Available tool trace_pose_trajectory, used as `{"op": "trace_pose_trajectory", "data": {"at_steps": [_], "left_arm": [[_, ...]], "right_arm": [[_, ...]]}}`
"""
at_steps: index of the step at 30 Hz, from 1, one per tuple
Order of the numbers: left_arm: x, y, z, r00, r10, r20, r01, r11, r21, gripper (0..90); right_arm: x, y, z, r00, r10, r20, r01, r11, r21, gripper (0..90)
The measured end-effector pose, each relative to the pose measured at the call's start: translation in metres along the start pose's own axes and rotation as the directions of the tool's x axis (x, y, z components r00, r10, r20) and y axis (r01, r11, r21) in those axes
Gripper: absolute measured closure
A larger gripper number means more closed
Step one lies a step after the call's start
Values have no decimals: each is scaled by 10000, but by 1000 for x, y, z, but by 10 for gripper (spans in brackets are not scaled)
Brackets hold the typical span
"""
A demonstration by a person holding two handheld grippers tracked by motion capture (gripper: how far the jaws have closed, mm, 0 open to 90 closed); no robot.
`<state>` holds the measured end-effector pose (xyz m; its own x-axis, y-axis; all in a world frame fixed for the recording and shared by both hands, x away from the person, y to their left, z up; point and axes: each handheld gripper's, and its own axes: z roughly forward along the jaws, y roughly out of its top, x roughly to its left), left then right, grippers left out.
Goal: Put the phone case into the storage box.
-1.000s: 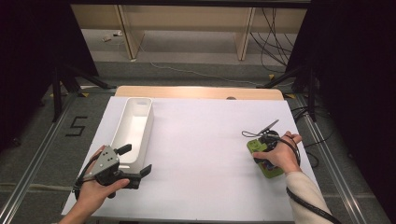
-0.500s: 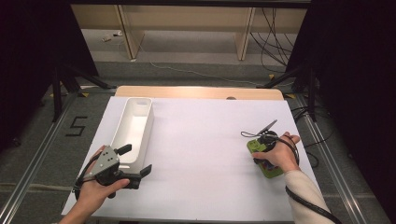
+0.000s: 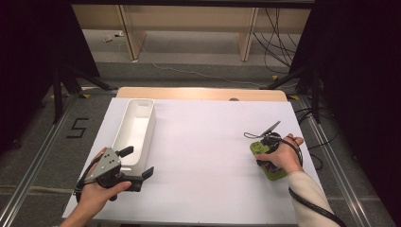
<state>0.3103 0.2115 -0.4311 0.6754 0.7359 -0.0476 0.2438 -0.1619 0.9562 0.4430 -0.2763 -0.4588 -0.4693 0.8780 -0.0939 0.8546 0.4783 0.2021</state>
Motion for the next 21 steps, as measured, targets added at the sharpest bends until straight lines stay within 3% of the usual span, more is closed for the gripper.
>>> {"op": "trace_pose_trajectory", "data": {"at_steps": [21], "left_arm": [[0,0,0,10000,-6,21,6,10000,-1,0]], "right_arm": [[-3,1,1,9989,351,-307,-343,9991,258,130]]}}
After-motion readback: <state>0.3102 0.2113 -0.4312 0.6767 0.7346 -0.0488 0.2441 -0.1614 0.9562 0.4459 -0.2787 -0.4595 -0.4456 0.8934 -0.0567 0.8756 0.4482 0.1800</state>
